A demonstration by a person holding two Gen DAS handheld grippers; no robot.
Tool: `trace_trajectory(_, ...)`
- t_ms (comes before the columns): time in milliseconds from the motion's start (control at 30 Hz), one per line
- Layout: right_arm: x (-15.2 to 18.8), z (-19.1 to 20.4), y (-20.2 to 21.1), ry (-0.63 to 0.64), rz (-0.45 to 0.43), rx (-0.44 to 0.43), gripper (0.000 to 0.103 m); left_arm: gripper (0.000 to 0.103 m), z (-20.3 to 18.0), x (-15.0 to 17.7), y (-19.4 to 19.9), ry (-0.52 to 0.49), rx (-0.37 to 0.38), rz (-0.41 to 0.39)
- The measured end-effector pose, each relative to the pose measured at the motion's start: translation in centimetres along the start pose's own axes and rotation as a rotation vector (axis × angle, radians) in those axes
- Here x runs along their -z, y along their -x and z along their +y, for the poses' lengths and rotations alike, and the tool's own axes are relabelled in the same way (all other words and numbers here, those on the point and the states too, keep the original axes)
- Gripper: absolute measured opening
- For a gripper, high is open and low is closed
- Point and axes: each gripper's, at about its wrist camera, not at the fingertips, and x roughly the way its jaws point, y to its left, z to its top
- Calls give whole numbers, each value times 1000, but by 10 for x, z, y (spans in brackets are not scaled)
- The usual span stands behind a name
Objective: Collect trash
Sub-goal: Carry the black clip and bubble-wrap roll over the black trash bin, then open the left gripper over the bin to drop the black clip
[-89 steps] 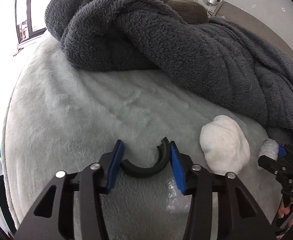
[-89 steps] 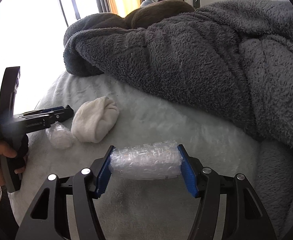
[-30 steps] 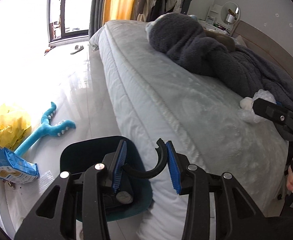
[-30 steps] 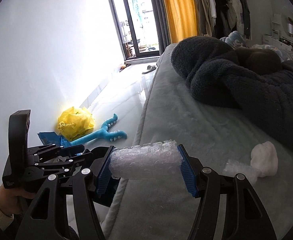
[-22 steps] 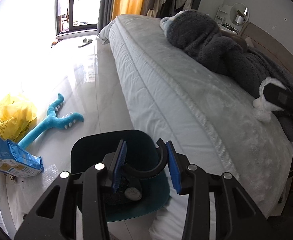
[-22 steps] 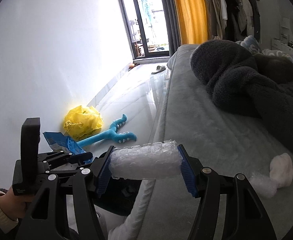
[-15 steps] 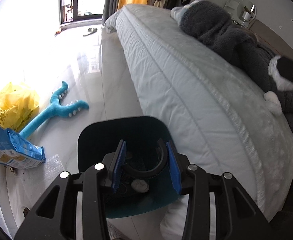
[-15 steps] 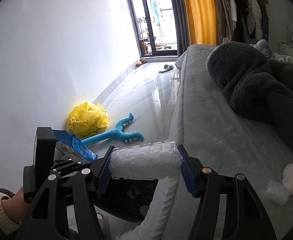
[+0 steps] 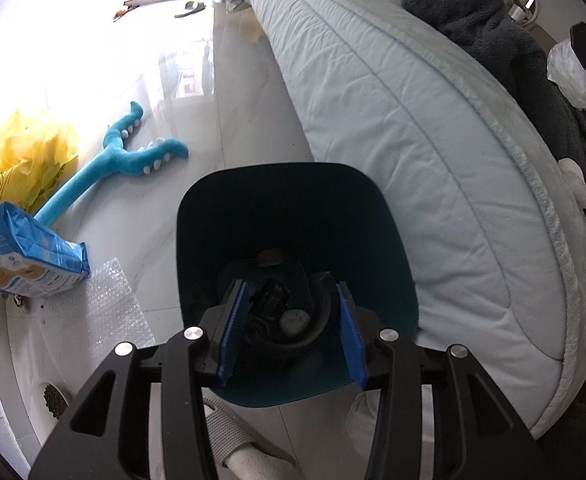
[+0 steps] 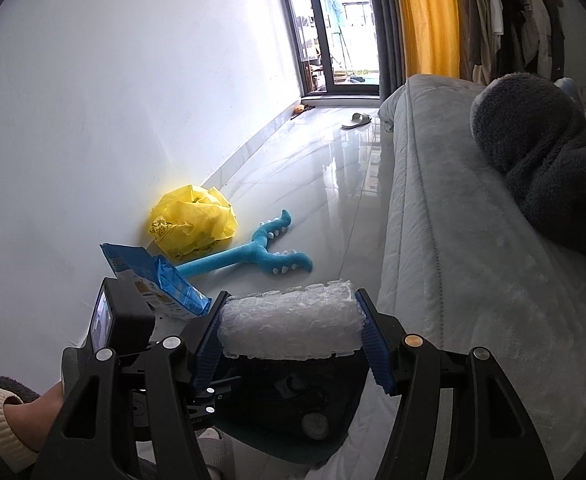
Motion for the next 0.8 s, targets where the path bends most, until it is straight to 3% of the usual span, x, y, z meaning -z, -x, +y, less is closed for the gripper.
trace_trajectory(267,3,12,-31,-5,50,-8,62,80,22,-1,14,40,10,-35)
trace_trajectory(800,41,16,-109,-49,251,13,63,88,47,-14,75,77,-8,-247)
